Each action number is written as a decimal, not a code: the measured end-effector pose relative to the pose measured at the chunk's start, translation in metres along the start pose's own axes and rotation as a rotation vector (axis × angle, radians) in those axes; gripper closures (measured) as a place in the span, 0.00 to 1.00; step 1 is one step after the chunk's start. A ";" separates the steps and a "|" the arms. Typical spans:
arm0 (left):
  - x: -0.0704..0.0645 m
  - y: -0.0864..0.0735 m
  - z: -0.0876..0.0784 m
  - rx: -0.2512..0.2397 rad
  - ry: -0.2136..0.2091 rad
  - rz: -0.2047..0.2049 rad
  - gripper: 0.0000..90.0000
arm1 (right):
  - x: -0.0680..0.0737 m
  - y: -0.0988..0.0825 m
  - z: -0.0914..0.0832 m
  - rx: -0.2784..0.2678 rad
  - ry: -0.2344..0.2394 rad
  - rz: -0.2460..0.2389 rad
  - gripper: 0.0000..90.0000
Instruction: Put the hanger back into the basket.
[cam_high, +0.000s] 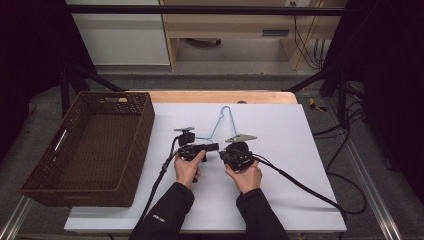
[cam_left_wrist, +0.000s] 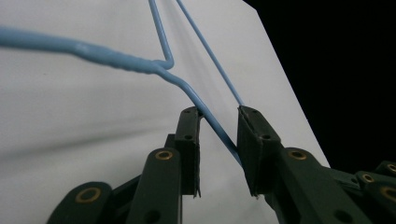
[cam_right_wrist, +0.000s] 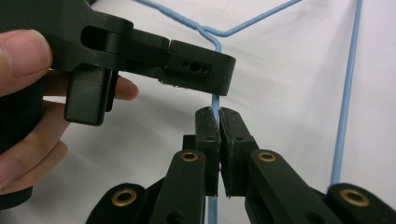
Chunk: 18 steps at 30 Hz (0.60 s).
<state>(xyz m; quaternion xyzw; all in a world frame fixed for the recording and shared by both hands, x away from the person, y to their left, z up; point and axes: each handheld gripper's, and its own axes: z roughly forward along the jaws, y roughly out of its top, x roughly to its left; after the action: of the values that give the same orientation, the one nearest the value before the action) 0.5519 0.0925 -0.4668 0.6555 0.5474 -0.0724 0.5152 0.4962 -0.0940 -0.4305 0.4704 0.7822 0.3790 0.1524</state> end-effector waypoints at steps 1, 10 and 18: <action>0.000 0.000 0.000 0.000 0.000 0.000 0.79 | 0.000 0.000 0.000 0.000 0.000 0.000 0.97; -0.003 -0.003 0.003 -0.005 0.010 -0.016 0.88 | 0.000 0.001 -0.006 -0.030 0.022 0.000 1.00; -0.010 -0.002 -0.001 -0.033 -0.010 -0.029 0.91 | -0.007 0.001 -0.011 -0.039 -0.004 -0.005 1.00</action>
<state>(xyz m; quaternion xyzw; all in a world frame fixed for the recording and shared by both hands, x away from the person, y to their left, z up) 0.5462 0.0868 -0.4605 0.6386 0.5553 -0.0741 0.5276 0.4935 -0.1044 -0.4230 0.4661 0.7755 0.3930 0.1639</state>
